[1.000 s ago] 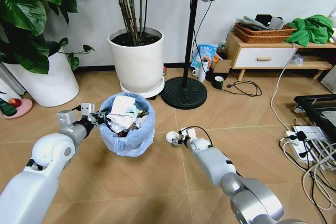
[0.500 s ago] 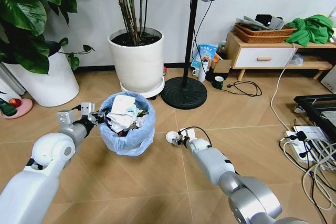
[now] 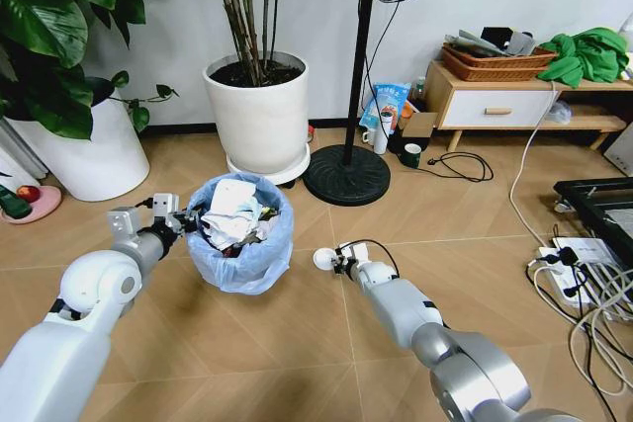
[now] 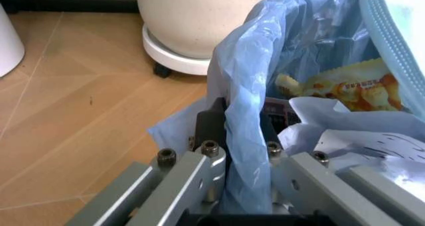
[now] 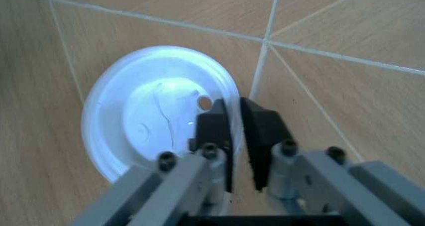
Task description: Pick up the trash bin and place the garbage on the floor into it.
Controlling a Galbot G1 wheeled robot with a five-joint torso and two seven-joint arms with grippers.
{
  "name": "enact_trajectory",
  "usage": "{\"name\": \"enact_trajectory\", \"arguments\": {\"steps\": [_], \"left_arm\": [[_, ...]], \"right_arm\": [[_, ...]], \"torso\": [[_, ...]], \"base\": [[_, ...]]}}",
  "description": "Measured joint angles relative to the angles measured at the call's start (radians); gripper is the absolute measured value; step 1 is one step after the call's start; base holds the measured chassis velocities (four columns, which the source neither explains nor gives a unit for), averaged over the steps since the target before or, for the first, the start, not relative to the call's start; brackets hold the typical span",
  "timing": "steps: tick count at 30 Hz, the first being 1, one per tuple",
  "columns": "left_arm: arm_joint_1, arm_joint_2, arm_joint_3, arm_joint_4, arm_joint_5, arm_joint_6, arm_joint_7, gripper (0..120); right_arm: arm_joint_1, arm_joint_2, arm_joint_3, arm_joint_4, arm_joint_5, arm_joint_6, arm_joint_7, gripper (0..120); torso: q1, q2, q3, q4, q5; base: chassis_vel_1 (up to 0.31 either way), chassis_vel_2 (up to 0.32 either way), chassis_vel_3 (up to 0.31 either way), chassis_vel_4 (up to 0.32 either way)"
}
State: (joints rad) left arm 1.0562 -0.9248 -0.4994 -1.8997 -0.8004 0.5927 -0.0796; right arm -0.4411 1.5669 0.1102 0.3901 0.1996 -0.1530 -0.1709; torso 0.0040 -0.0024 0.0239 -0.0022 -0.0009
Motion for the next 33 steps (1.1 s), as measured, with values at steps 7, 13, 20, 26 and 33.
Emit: {"name": "enact_trajectory", "arguments": {"steps": [7,13,20,26,33], "left_arm": [[0.000,0.000,-0.001,0.000,0.000,0.000,0.001,0],[0.000,-0.001,-0.002,0.000,0.000,0.000,0.001,0],[0.005,0.000,-0.006,0.002,0.003,0.000,0.000,0],[0.004,-0.005,0.008,0.025,0.013,-0.001,-0.003,0],[0.001,-0.010,0.027,0.043,0.015,-0.001,-0.006,0]], "right_arm": [[-0.003,-0.005,0.000,0.010,0.001,0.000,-0.001,0],[-0.015,-0.015,0.002,0.043,0.004,-0.001,0.004,0],[-0.061,-0.088,0.013,0.220,0.041,-0.033,0.021,0],[-0.086,-0.154,0.022,0.413,0.137,-0.064,0.025,0],[-0.077,-0.176,0.040,0.546,0.181,-0.054,0.015,0]], "torso": [[0.000,0.000,0.000,0.0000,0.0000],[0.000,0.000,0.000,0.0000,0.0001],[0.000,0.000,0.000,-0.0002,0.0002],[0.000,0.000,0.000,-0.0002,0.0002],[0.000,0.000,0.000,0.0001,0.0001]], "base": [[0.000,0.000,0.000,0.000],[0.000,0.000,0.000,0.000],[0.000,0.000,0.000,0.000],[0.000,0.000,0.000,0.000],[0.000,0.000,0.000,0.000]]}}
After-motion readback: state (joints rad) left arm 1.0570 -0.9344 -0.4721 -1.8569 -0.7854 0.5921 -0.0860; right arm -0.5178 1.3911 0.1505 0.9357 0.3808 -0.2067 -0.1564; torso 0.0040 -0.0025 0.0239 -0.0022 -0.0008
